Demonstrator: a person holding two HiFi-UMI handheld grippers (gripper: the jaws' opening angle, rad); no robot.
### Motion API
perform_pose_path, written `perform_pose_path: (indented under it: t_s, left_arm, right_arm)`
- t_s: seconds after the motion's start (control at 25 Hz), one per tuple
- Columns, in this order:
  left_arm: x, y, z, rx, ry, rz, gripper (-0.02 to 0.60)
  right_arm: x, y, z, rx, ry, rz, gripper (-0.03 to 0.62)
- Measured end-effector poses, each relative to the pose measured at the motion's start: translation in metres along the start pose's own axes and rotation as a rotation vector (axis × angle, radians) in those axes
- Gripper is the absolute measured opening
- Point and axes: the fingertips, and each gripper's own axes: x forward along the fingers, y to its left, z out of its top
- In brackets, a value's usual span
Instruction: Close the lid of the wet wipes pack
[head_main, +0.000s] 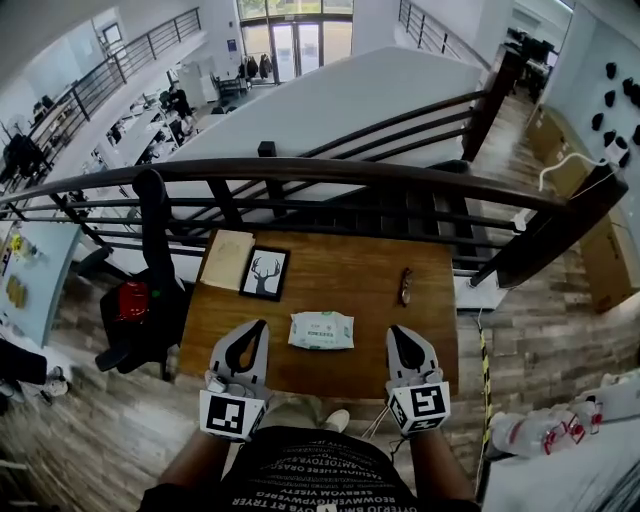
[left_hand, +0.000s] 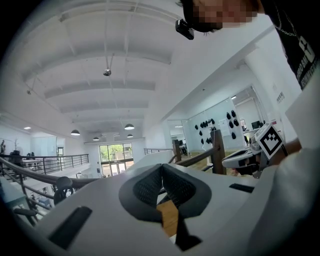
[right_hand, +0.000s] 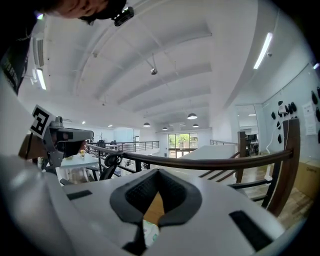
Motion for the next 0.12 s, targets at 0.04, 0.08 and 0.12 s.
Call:
perform_pose_path:
  t_s: [0.04, 0.08, 0.12]
  left_arm:
    - [0.0002, 0.0004, -0.0015, 0.001, 0.004, 0.000, 0.028]
    - [0.0006, 0.0009, -0.0031, 0.001, 0.008, 0.000, 0.028]
    - [0.0011, 0.0014, -0.0046, 0.002, 0.012, 0.000, 0.028]
  right_arm:
    - [0.0013, 0.0002, -0.0031, 0.008, 0.006, 0.004, 0.014]
    - [0.0028, 0.0004, -0.0062, 0.015, 0.011, 0.007, 0.014]
    - [0.0042, 0.0007, -0.0093, 0.021, 0.017, 0.011, 0.014]
